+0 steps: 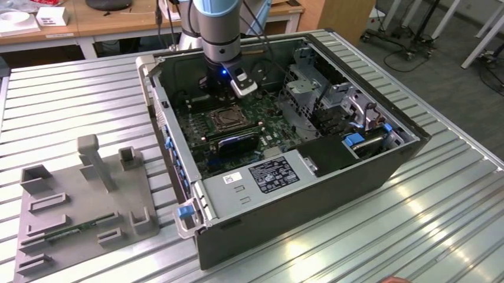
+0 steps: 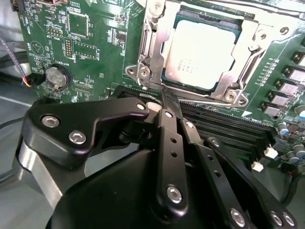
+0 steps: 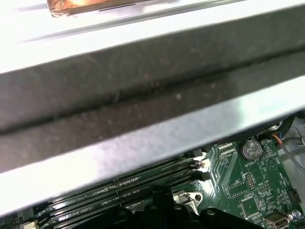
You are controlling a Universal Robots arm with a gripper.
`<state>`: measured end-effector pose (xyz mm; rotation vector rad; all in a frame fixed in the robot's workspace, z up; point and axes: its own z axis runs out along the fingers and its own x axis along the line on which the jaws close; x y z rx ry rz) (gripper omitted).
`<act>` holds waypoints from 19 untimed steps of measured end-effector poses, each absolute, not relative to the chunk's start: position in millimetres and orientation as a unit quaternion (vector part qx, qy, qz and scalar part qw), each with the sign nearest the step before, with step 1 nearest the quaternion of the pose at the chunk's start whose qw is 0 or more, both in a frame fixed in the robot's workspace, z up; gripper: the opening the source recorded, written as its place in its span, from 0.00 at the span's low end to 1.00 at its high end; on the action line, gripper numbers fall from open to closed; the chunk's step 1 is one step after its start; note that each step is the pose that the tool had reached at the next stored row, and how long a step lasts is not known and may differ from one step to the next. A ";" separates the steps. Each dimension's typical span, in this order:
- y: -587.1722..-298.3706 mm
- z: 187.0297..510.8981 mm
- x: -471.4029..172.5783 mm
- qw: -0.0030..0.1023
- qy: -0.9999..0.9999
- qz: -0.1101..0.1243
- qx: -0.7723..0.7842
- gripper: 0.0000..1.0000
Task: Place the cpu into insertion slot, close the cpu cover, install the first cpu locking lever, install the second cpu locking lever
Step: 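Install the first cpu locking lever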
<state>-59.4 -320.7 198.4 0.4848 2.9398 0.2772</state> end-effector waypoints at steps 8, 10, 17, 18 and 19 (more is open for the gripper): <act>-318.5 204.9 -59.4 0.075 0.980 0.092 0.162 0.10; -317.9 206.2 -59.4 0.075 0.980 0.092 0.163 0.10; -317.4 210.9 -59.4 0.075 0.979 0.092 0.163 0.10; -317.3 211.5 -59.4 0.075 0.979 0.092 0.163 0.10; -317.2 212.1 -59.4 0.075 0.979 0.092 0.163 0.10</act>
